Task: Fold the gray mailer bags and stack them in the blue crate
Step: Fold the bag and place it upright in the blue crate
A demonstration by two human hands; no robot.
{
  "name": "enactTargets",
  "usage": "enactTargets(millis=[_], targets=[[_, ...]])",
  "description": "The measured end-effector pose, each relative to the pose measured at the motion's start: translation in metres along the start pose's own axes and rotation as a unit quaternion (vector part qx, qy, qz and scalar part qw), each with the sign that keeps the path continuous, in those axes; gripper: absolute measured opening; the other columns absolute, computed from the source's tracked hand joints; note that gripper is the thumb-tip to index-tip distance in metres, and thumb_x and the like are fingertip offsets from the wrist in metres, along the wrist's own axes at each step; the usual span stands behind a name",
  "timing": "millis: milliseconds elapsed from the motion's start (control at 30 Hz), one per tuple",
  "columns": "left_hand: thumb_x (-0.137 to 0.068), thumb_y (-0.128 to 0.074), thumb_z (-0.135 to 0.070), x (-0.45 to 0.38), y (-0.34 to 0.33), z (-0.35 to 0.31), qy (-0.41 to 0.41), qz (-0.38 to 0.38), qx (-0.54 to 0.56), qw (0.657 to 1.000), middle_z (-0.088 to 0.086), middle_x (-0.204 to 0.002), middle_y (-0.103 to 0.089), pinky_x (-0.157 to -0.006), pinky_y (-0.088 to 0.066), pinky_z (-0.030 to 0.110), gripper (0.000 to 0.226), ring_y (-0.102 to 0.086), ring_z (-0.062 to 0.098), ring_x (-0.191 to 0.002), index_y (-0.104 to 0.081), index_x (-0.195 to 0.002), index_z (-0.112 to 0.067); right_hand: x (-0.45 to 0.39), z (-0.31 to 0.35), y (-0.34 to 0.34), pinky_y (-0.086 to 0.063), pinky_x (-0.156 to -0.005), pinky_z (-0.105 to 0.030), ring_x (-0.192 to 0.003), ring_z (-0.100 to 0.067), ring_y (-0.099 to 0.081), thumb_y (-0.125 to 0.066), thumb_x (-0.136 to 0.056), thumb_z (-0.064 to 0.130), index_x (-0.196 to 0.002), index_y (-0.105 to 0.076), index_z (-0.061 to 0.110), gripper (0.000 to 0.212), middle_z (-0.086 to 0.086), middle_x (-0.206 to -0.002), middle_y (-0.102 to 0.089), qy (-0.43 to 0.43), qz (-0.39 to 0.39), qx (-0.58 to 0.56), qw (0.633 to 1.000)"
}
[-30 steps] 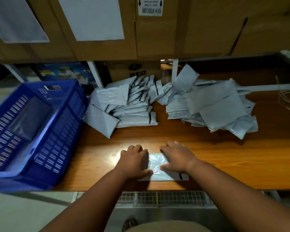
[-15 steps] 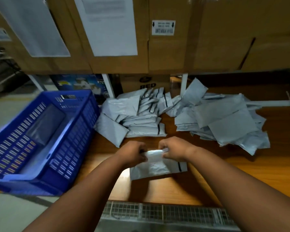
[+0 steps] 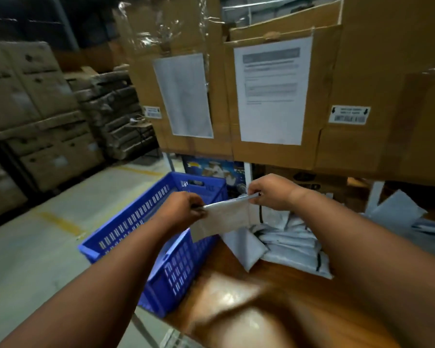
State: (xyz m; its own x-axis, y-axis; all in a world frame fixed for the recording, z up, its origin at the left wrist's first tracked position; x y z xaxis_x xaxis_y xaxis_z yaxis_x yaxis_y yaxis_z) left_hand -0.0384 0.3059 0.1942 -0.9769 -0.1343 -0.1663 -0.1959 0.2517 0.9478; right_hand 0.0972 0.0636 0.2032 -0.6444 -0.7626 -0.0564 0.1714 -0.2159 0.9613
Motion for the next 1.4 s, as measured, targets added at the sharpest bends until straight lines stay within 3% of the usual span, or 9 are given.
enactTargets(millis=[200, 367, 433, 567, 733, 900, 1067, 1167, 1400], targets=[[-0.087, -0.082, -0.032, -0.021, 0.025, 0.091, 0.068, -0.044, 0.015, 0.997, -0.014, -0.066, -0.057, -0.062, -0.04, 0.03, 0.031, -0.055, 0.003, -0.066, -0.058, -0.067, -0.035, -0.117, 0.053, -0.007, -0.057, -0.083, -0.04, -0.092, -0.014, -0.062, -0.065, -0.101, 0.039, -0.103, -0.071, 0.034, 0.007, 0.009, -0.102, -0.067, 0.026, 0.001, 0.025, 0.999], [-0.085, -0.079, -0.036, -0.04, 0.033, 0.163, 0.098, -0.06, -0.002, 0.993, -0.003, -0.074, -0.069, -0.069, -0.05, 0.037, 0.019, -0.063, 0.018, -0.073, -0.074, -0.081, -0.018, -0.213, 0.088, -0.036, -0.057, -0.084, -0.042, -0.092, -0.02, -0.064, -0.061, -0.1, 0.035, -0.094, -0.07, 0.034, 0.011, 0.005, -0.099, -0.067, 0.026, 0.008, 0.001, 1.0], [-0.086, -0.077, -0.037, -0.047, 0.033, 0.189, 0.116, -0.069, 0.005, 0.991, -0.001, -0.073, -0.069, -0.068, -0.051, 0.038, 0.022, -0.064, 0.019, -0.074, -0.073, -0.08, -0.017, -0.245, 0.096, -0.049, -0.058, -0.081, -0.043, -0.087, -0.021, -0.064, -0.058, -0.096, 0.038, -0.083, -0.064, 0.036, 0.014, 0.009, -0.091, -0.065, 0.024, 0.007, 0.005, 1.0], [-0.088, -0.075, -0.041, -0.063, 0.021, 0.232, 0.153, -0.059, 0.0, 0.987, -0.004, -0.077, -0.071, -0.069, -0.053, 0.036, 0.023, -0.065, 0.017, -0.076, -0.075, -0.081, -0.019, -0.291, 0.113, -0.069, -0.053, -0.076, -0.037, -0.089, -0.019, -0.062, -0.056, -0.099, 0.032, -0.082, -0.061, 0.033, 0.018, 0.012, -0.091, -0.062, 0.035, 0.011, 0.037, 0.999], [-0.085, -0.072, -0.037, -0.085, -0.006, 0.265, 0.189, -0.022, -0.029, 0.981, -0.003, -0.087, -0.073, -0.074, -0.056, 0.034, 0.013, -0.067, 0.023, -0.086, -0.075, -0.087, -0.024, -0.346, 0.122, -0.106, -0.051, -0.083, -0.039, -0.114, -0.031, -0.061, -0.058, -0.098, 0.029, -0.107, -0.076, 0.033, 0.021, -0.001, -0.119, -0.066, 0.04, 0.003, 0.198, 0.979], [-0.086, -0.068, -0.037, -0.1, -0.042, 0.284, 0.225, 0.0, -0.042, 0.973, -0.001, -0.093, -0.071, -0.068, -0.046, 0.031, 0.011, -0.066, 0.027, -0.09, -0.07, -0.088, -0.027, -0.379, 0.13, -0.144, -0.051, -0.097, -0.05, -0.134, -0.037, -0.046, -0.058, -0.103, 0.016, -0.136, -0.069, 0.02, 0.035, -0.009, -0.139, -0.052, 0.05, 0.04, 0.331, 0.941], [-0.09, -0.068, -0.036, -0.107, -0.072, 0.299, 0.234, 0.019, -0.062, 0.97, 0.002, -0.098, -0.073, -0.069, -0.049, 0.034, 0.017, -0.068, 0.031, -0.095, -0.073, -0.095, -0.021, -0.401, 0.127, -0.173, -0.052, -0.104, -0.051, -0.132, -0.034, -0.054, -0.057, -0.104, 0.012, -0.137, -0.069, 0.017, 0.035, -0.007, -0.143, -0.058, 0.013, 0.077, 0.269, 0.96], [-0.089, -0.067, -0.034, -0.107, -0.082, 0.305, 0.242, 0.023, -0.073, 0.967, 0.006, -0.099, -0.074, -0.071, -0.054, 0.037, 0.019, -0.07, 0.034, -0.096, -0.074, -0.096, -0.017, -0.411, 0.127, -0.184, -0.051, -0.101, -0.045, -0.122, -0.037, -0.064, -0.052, -0.104, 0.01, -0.127, -0.072, 0.009, 0.03, -0.014, -0.131, -0.069, -0.013, 0.089, 0.207, 0.974], [-0.088, -0.066, -0.035, -0.107, -0.094, 0.317, 0.257, 0.023, -0.085, 0.962, 0.008, -0.1, -0.074, -0.071, -0.055, 0.039, 0.022, -0.071, 0.035, -0.096, -0.073, -0.098, -0.017, -0.428, 0.124, -0.204, -0.049, -0.097, -0.045, -0.12, -0.04, -0.064, -0.046, -0.105, 0.011, -0.125, -0.07, 0.006, 0.032, -0.019, -0.127, -0.068, -0.058, 0.085, 0.111, 0.988]])
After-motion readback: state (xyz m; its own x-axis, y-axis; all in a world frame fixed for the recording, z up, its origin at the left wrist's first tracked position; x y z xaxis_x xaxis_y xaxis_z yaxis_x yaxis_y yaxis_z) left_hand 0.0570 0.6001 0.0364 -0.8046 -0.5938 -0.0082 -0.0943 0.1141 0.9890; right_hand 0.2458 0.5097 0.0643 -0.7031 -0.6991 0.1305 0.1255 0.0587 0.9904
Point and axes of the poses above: each hand's wrist, its own x-axis away from the middle knuckle, its own y-axis out of the back of the hand, z = x × y, the point moved 4 cm from there along -x, towards the middle knuckle
